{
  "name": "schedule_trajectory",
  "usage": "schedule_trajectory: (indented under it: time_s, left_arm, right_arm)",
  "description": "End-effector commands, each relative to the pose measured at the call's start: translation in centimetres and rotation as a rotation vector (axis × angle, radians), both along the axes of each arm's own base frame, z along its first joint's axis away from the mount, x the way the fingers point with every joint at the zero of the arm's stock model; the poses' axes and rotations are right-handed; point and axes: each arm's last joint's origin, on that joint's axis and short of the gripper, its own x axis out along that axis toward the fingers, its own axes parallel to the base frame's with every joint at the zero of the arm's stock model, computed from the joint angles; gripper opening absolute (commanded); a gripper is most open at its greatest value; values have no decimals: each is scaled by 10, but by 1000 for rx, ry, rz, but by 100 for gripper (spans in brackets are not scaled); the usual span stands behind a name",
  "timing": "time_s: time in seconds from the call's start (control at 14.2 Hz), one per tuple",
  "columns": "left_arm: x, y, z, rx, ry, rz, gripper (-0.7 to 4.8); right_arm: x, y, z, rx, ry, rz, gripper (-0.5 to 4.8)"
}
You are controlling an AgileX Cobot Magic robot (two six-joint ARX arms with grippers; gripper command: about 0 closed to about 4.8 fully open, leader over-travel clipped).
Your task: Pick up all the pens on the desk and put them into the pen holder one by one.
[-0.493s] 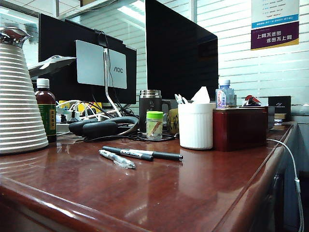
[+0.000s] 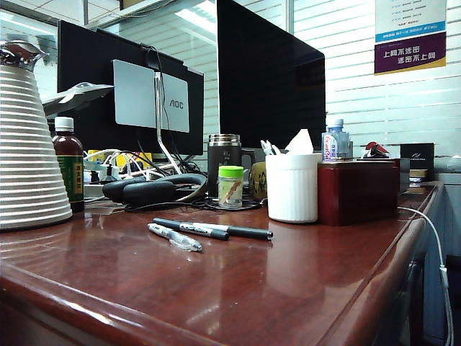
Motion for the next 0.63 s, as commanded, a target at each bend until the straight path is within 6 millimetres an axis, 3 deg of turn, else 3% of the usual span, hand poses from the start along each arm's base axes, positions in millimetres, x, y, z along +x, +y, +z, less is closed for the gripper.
schedule_trajectory:
  time_s: [0.07,0.14,0.35,0.49,0.56,0.63]
  left_arm:
    - [-6,0,28,-23,-120,1,257]
    - [-9,0,41,-25,-156,3,461]
    - [-23,-1,75,-258,-127,-64,479]
    - [-24,-5,89,-197,-123,-193,479]
    - [-19,-7,98,-190,-84,-271,479]
    - [-14,-8,101,-187,-49,-317,479]
  right_arm:
    - [-18,3,58,11,-117,52,209]
    - [-29,4,86,6,-131,37,280]
    - [-31,8,143,5,-33,173,280]
    - [-11,11,170,-38,-35,352,283]
    - [4,13,187,-49,-66,420,319]
    - [12,16,192,-52,-44,450,330]
